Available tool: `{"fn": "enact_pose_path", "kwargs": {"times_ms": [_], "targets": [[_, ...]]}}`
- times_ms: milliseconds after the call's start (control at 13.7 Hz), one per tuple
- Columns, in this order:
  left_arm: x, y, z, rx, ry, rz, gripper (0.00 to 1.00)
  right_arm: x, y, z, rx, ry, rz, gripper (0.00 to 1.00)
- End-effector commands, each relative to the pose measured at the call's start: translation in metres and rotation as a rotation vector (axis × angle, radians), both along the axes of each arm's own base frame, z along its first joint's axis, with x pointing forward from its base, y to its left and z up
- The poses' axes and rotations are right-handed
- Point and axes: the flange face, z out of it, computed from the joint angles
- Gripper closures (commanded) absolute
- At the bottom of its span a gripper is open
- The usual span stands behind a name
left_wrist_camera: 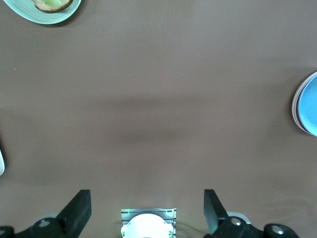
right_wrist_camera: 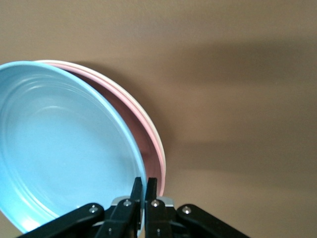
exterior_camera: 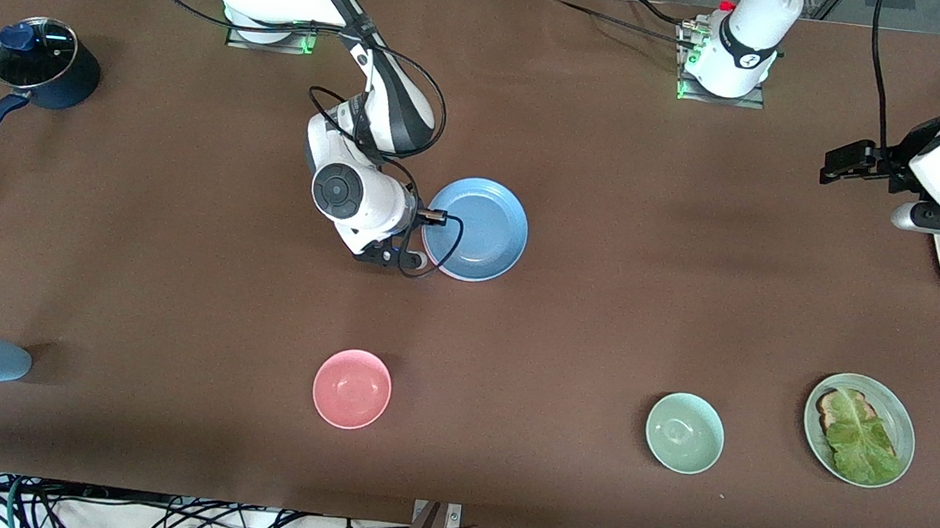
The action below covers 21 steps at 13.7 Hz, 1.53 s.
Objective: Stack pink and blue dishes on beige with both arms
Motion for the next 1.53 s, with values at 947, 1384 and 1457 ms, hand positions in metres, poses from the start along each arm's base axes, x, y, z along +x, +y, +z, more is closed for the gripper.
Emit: {"fn": "enact_pose_path", "kwargs": {"times_ms": [947,1384,1457], "targets": [[0.011,-0.001,0.003,-0.007,-0.045,-0.003,0.0,0.043,-0.08,0.109,-0.203,-0.184,0.074,0.0],[0.011,-0.003,0.003,-0.01,-0.045,-0.006,0.0,0.073,-0.2,0.217,-0.317,-0.26,0.02,0.0],[0.011,-0.003,0.003,-0.01,-0.045,-0.006,0.0,0.073,-0.22,0.228,-0.311,-0.247,0.062,0.0]]}}
